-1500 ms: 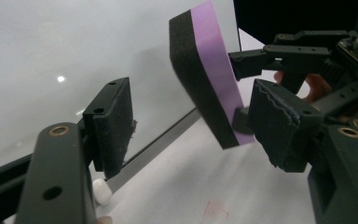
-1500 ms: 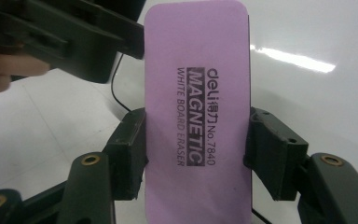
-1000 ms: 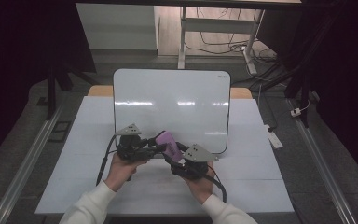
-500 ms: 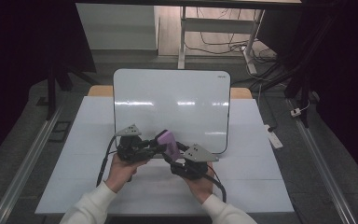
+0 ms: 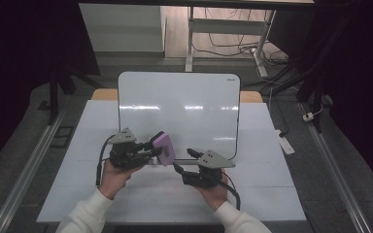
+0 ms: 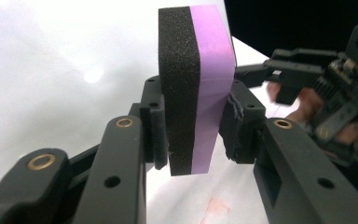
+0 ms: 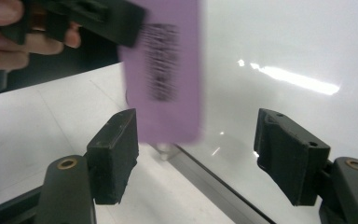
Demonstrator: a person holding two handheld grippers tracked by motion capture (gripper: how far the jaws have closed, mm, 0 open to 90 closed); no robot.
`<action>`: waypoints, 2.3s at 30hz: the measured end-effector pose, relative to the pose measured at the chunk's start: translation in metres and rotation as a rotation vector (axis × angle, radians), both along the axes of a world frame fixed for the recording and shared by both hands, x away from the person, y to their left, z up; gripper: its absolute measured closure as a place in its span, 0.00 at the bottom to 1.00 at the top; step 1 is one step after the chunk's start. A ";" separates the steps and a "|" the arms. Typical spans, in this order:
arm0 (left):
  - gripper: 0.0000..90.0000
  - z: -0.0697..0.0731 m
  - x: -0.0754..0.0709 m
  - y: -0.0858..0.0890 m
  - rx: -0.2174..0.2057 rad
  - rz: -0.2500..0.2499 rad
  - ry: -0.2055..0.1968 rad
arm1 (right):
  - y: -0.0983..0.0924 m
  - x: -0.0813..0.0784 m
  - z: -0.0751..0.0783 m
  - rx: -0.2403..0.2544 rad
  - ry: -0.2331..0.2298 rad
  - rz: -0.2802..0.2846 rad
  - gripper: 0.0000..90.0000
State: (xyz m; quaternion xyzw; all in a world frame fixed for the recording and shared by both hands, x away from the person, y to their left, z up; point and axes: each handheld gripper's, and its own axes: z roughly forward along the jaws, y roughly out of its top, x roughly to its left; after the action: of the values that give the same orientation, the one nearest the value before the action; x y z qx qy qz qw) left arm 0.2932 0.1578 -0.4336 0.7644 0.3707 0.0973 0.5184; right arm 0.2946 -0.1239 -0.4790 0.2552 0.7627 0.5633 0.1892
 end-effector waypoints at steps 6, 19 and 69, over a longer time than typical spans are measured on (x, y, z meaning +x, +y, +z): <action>0.71 0.005 -0.002 0.019 0.003 0.013 0.002 | -0.033 0.007 0.005 -0.004 0.002 -0.047 0.37; 0.71 0.015 -0.007 0.042 0.067 0.035 0.039 | -0.120 -0.001 -0.002 -0.124 -0.002 -0.198 0.38; 0.70 -0.003 0.043 0.031 0.196 0.377 0.087 | -0.152 0.002 -0.018 -0.191 0.009 -0.305 0.37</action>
State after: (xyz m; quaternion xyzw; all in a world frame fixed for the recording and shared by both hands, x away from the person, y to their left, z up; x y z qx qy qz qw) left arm 0.3360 0.1889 -0.4368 0.7317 0.5178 0.1951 0.3980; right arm 0.2967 -0.2758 -0.4969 0.3513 0.7659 0.4521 0.2925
